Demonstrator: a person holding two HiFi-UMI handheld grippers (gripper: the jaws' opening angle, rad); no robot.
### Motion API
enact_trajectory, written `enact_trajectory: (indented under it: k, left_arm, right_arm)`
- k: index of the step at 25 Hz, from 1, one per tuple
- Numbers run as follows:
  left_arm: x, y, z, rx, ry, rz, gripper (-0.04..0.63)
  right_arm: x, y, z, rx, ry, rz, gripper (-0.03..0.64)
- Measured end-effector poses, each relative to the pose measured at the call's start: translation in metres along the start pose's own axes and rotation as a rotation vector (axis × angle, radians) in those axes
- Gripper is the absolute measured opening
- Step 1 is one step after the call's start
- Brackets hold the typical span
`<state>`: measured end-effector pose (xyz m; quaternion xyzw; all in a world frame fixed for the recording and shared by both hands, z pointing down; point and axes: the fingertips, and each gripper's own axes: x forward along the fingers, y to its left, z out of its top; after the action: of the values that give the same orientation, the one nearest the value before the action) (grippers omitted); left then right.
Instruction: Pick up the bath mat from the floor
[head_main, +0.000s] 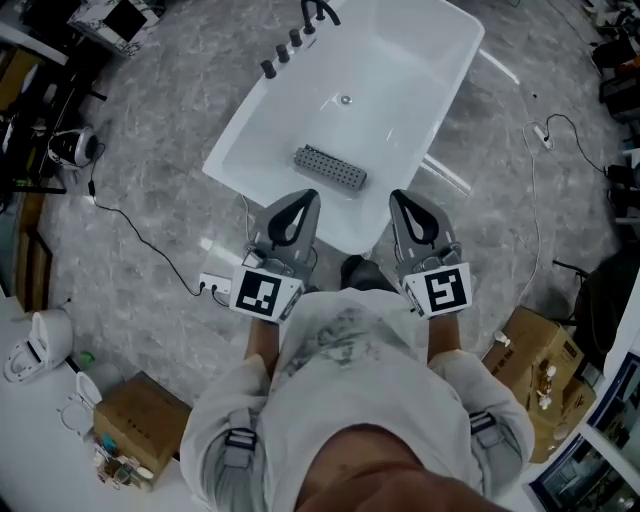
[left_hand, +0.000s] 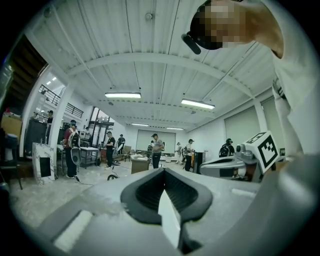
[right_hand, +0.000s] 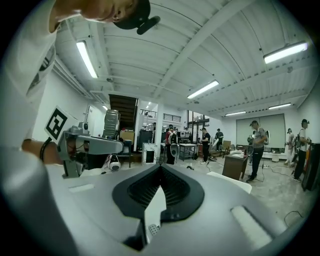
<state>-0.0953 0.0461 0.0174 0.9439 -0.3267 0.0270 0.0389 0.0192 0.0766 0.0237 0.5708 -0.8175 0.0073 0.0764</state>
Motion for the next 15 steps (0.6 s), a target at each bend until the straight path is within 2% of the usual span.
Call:
enact_trajectory:
  k: [3, 8, 15]
  left_arm:
    - [0.034, -0.002, -0.006, -0.034, 0.009, 0.008, 0.003]
    - [0.077, 0.009, -0.021, -0.003, 0.048, 0.009, 0.003]
    - [0.104, 0.035, -0.052, -0.01, 0.12, -0.037, 0.003]
  right_arm:
    - [0.006, -0.03, -0.008, 0.014, 0.013, 0.008, 0.002]
    - [0.025, -0.065, -0.031, 0.052, 0.045, 0.024, 0.002]
    - [0.057, -0.069, -0.06, 0.138, 0.091, 0.014, 0.002]
